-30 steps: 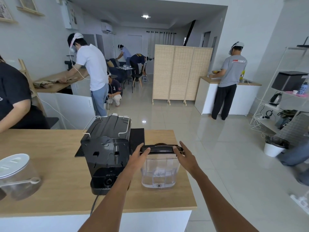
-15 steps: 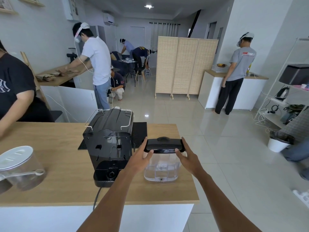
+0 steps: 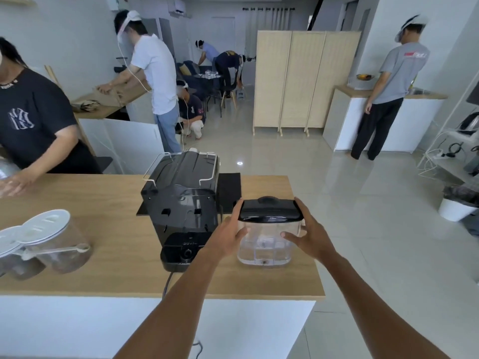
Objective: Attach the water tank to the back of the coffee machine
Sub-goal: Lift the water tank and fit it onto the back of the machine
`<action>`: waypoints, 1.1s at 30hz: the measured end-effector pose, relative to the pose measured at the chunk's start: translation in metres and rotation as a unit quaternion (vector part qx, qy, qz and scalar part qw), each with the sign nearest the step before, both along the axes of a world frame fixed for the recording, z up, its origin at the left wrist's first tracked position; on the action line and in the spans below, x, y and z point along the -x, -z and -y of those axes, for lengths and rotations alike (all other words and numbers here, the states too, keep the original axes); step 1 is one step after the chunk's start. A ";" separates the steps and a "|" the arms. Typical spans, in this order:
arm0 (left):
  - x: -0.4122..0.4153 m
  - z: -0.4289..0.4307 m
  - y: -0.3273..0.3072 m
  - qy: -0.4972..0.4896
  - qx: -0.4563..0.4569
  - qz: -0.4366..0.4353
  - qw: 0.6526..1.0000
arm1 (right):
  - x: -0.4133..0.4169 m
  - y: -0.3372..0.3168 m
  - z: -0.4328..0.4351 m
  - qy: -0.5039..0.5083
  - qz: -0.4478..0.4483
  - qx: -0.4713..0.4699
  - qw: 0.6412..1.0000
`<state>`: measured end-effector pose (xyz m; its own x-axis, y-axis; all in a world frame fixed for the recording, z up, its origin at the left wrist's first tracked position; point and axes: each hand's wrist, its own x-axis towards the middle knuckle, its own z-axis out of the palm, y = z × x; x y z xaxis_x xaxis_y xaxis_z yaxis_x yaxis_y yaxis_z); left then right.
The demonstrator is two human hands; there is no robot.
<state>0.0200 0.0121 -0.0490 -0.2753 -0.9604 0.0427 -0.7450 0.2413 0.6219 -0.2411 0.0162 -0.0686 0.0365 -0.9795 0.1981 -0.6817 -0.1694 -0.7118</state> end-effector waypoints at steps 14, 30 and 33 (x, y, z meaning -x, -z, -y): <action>-0.006 0.010 0.018 0.019 0.049 -0.121 0.991 | -0.001 0.001 0.007 -0.004 0.006 0.018 1.000; -0.051 -0.024 -0.023 -0.028 0.108 -0.176 0.978 | -0.036 -0.061 -0.025 -0.032 0.031 0.070 0.997; -0.064 -0.030 -0.031 -0.063 0.133 -0.167 0.975 | -0.051 -0.075 -0.030 -0.037 0.044 0.069 0.996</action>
